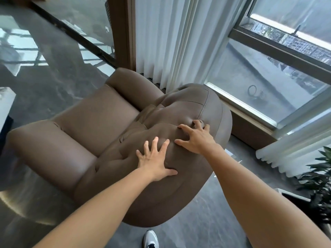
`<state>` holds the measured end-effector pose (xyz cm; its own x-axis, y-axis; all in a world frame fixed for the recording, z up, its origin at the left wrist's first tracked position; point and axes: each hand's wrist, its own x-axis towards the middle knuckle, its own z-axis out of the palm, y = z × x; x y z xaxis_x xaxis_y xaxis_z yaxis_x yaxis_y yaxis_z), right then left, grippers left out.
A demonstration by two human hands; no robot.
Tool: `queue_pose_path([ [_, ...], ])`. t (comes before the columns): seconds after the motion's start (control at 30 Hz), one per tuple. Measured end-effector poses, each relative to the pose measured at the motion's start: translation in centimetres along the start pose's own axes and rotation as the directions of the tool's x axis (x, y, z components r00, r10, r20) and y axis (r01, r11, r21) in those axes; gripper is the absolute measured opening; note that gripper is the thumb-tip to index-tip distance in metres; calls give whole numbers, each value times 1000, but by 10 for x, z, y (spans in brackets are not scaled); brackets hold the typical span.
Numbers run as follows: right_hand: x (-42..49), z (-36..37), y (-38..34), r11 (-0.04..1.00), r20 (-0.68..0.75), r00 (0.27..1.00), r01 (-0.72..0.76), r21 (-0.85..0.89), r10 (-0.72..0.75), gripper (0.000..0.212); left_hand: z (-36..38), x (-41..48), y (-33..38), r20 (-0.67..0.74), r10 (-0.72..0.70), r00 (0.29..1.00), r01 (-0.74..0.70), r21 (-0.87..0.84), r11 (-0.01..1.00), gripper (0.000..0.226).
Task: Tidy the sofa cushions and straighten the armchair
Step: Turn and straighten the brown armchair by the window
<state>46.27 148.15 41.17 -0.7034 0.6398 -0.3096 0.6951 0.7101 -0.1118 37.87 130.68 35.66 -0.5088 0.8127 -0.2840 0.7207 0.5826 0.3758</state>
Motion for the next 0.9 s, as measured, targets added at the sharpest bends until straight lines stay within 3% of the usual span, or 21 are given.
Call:
queue_pose_path([
  [0.27,-57,24,-62,997,11,997,-72,24,71,69,-8,-60,-63,1,82,997,-82,-1,997,111],
  [0.47,-116,57,-144,988,33,989,-146,49,145,72,-24,-126,-146,38,165,985,-166,14,986,106],
  [0.63,-162,80,-224,994,46,993,-105,-34,107,79,-50,-177,-232,108,200,974,-204,29,979,107],
  [0.8,-185,90,-296,980,76,995,71,-184,-58,86,-85,-214,-312,188,94,978,-95,-4,995,108],
  [0.9,-188,95,-321,981,98,991,107,-163,-92,91,-87,-229,-341,163,-52,985,53,-4,999,127],
])
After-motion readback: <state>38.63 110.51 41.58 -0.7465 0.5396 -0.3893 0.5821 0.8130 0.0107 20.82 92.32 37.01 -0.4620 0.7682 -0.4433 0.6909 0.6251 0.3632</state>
